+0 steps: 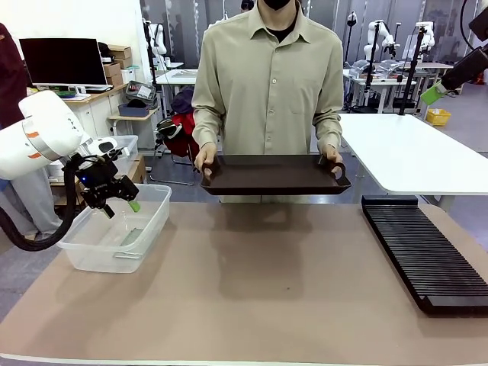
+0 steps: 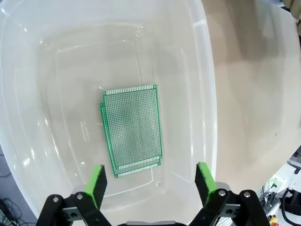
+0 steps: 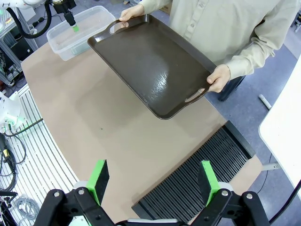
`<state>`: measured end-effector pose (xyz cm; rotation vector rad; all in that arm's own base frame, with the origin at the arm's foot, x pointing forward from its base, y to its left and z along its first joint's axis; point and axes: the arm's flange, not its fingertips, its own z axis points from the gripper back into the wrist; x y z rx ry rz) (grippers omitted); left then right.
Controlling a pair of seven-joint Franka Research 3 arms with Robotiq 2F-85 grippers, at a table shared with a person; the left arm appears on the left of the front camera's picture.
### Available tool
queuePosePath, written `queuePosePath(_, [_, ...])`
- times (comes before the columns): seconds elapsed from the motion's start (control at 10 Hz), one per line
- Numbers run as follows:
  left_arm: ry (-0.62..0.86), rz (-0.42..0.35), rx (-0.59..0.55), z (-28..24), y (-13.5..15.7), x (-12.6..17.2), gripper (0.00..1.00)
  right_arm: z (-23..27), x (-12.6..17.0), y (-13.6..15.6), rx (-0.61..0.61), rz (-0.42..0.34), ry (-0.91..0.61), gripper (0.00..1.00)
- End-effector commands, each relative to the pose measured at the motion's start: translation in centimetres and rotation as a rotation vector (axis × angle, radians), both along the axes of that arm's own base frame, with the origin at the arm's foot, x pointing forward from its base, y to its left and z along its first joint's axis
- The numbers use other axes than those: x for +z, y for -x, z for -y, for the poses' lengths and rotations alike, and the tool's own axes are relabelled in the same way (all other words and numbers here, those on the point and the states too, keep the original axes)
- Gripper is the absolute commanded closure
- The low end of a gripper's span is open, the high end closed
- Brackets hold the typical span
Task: Sort PCBs into racks and boxes based on the side picked up.
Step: If the short side of the Blank PCB is picked up, insert it into the PCB Rack ; if the long side is picked up, place it in the Organizing box.
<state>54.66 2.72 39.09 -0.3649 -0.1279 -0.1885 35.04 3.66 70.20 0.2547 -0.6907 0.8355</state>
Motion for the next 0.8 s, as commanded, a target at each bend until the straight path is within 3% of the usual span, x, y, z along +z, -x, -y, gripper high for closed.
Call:
queuePosePath(0.0, [-0.016, 0.088, -0.067, -1.4, 0.1, 3.1, 0.00, -0.1, -0.1, 0.2, 0.007, -0.001, 0.005, 0.00])
queuePosePath(0.3, [-0.004, 0.282, -0.255, -3.0, 0.1, 9.4, 0.00, -0.1, -0.1, 0.2, 0.007, -0.001, 0.005, 0.00])
queuePosePath(0.7, [0.091, 0.544, -0.530, -5.0, 2.7, 19.7, 0.00, -0.1, -0.1, 0.2, 0.007, -0.001, 0.005, 0.00])
